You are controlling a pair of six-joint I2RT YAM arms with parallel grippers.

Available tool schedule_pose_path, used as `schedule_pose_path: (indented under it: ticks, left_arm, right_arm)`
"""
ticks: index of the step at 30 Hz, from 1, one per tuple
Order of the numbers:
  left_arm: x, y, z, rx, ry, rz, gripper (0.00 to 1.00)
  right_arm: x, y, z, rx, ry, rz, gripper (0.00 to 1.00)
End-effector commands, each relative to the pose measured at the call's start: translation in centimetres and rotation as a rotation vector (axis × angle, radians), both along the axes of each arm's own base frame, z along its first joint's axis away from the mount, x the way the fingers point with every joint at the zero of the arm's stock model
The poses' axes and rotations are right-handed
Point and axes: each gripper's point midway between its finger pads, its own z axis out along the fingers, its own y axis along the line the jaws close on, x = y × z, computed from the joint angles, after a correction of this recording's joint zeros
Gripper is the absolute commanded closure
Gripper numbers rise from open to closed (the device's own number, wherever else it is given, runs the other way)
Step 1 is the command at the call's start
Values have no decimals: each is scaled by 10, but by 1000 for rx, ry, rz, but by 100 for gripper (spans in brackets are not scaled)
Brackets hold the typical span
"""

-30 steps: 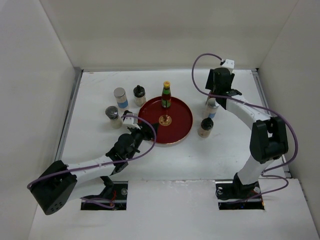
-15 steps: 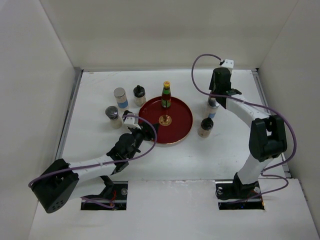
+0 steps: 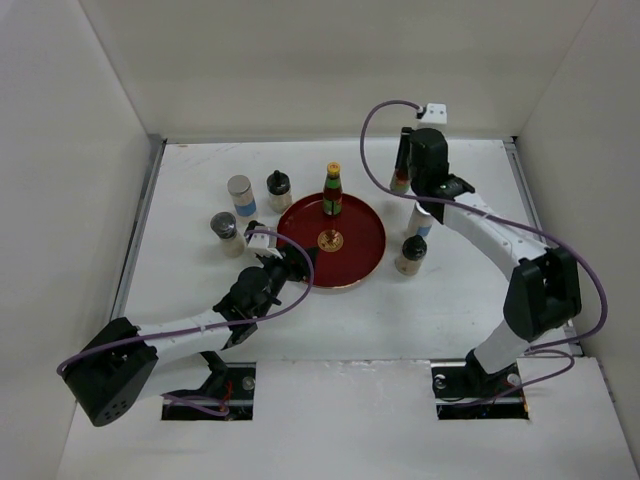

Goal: Organize the condiment bottles

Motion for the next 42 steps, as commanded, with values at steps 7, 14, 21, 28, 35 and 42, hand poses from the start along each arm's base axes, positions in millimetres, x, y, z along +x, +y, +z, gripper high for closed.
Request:
schedule_pose_path:
  ticks: [7, 14, 21, 28, 35, 42]
  left_arm:
    - [4, -4, 32, -86, -68, -3, 47]
    - [3, -3, 34, -89, -73, -4, 47]
    - [3, -3, 32, -87, -71, -4, 47]
    - [5, -3, 31, -87, -65, 0, 47]
    - [5, -2, 30, -87, -65, 0, 47]
    - [3, -3, 32, -92, -68, -3, 45]
  right_arm:
    - [-16, 94, 71, 134, -208, 193, 71]
    - [-15, 126, 34, 130, -143, 239, 71]
    - [-17, 142, -9, 125, -74, 262, 68]
    - [-22, 143, -17, 124, -66, 264, 32]
    - [-42, 126, 3, 165, -93, 242, 15]
    - [-71, 34, 12, 212, -138, 64, 9]
